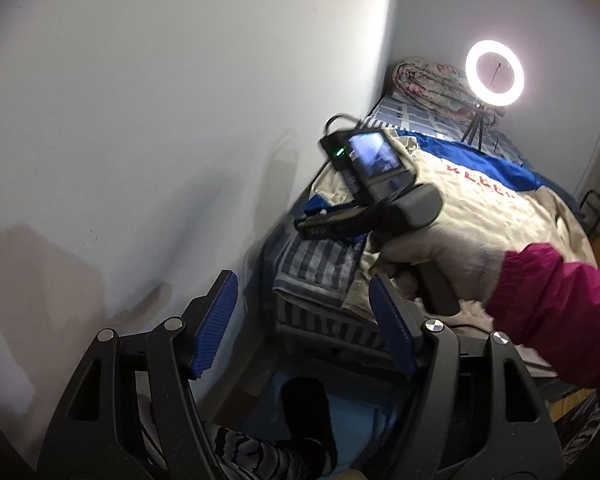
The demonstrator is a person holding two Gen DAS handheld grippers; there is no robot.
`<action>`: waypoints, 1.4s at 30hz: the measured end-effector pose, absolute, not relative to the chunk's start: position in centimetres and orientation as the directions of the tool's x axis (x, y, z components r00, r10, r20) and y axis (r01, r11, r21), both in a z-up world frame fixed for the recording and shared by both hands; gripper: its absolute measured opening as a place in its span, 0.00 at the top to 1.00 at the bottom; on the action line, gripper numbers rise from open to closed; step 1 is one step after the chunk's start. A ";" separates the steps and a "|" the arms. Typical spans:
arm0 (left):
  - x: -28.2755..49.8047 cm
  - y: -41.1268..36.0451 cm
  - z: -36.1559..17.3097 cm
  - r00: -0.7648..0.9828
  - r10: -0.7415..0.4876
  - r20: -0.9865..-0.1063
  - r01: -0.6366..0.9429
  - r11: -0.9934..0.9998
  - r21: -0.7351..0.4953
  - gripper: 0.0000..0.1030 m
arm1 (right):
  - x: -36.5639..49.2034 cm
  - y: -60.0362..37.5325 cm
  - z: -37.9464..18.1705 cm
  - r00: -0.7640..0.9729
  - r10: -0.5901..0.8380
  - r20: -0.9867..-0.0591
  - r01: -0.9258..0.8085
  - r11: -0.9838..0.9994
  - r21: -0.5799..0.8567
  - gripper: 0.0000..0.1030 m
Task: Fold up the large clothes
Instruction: 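Grasp the blue cuff of the jacket sleeve with the right gripper, then lift the sleeve by its cuff and fold it across the jacket back with the right gripper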
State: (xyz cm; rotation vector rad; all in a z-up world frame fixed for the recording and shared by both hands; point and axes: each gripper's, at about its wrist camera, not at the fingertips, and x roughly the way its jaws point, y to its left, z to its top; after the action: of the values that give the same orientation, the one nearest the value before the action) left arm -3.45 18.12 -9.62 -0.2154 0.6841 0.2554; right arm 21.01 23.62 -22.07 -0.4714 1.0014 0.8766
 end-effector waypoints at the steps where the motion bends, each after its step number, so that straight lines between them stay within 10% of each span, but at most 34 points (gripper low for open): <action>1: -3.4 18.0 -9.5 0.747 0.163 -0.645 -0.301 0.947 -0.110 0.31 | 21.1 23.7 -22.5 0.273 0.392 -0.878 -0.805 0.594 0.015 0.68; 5: -3.0 17.7 -9.7 0.746 0.160 -0.646 -0.291 0.951 -0.101 0.32 | 22.6 21.9 -22.0 0.225 0.466 -0.855 -0.762 0.631 0.143 0.95; 17: -2.5 16.0 -9.2 0.756 0.180 -0.629 -0.267 0.963 -0.045 0.32 | 24.2 8.1 -13.9 0.311 0.721 -0.619 -0.603 0.653 0.458 0.98; 31: 0.3 10.5 -7.8 0.804 0.116 -0.583 -0.122 0.992 0.028 0.32 | 21.2 -12.5 -11.1 0.609 0.639 -0.469 -0.219 0.704 0.675 0.98; 42: 6.9 5.7 -9.5 0.748 -0.067 -0.660 0.041 0.998 -0.055 0.32 | 20.5 -20.0 -16.9 0.531 0.508 -0.678 0.092 0.761 0.642 0.99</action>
State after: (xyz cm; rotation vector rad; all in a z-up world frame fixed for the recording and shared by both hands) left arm 6.95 5.66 -9.49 -0.0374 0.7229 -0.0591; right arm 20.45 -20.03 -16.87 0.6855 0.9968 0.2725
